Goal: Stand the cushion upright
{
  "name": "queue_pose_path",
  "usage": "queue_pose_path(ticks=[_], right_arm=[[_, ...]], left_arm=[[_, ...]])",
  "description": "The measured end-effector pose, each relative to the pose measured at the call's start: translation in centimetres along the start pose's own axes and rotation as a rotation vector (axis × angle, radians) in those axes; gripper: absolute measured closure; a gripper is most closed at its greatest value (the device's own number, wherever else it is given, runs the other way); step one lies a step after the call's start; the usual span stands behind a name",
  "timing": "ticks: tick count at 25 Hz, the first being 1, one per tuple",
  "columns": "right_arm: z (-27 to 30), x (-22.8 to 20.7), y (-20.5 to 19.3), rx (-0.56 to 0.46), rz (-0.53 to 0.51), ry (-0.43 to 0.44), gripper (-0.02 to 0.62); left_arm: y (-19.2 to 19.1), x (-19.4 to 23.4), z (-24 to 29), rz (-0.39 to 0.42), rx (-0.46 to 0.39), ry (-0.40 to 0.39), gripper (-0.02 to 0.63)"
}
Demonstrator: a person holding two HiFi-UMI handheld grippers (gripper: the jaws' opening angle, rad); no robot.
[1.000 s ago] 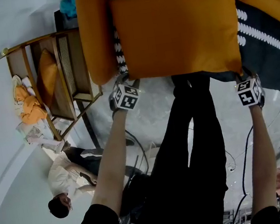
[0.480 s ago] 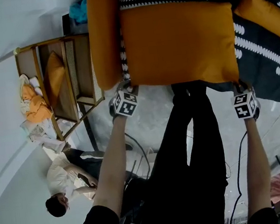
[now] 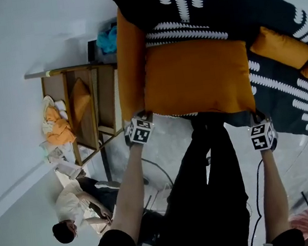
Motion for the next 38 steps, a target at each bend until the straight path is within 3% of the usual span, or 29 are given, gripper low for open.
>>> queue_pose_path(ticks=[11,14,21,30,34,38], right_arm=[[-5.7,-5.0,7.0,-0.138,0.075,0.002,0.560],[-7.0,-6.4,9.0,-0.159,0.099,-0.008,0.561],[-9.7,-8.1,13.9,-0.198,0.190,-0.044,0.563],[-10.8,-10.5,17.9,-0.216,0.311,-0.131,0.563],[-10.3,-12.9,19.9,-0.221,0.389,-0.186,0.562],[-9.7,-15.1,22.6,-0.224,0.397,-0.249,0.559]], left_arm=[[8.3,3.7,-6.4,-0.125,-0.111,0.117,0.566],[10.7,5.1,-7.8,-0.125,-0.145,0.124,0.568],[16.0,9.5,-10.2,-0.060,-0.209,0.113,0.569],[23.1,14.6,-11.1,0.095,-0.279,0.050,0.569],[26.9,16.3,-10.6,0.158,-0.307,0.026,0.568],[30.1,18.2,-9.8,0.189,-0.329,0.008,0.566]])
Point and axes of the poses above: the fingertips, and each gripper's own axes: z forward along the fingers, x to its left, y out of its top, the point moved 6 cm from there along -z, backward along the fingers, and after that the axes turned 4 degrees about x, right-handed, at the moved point
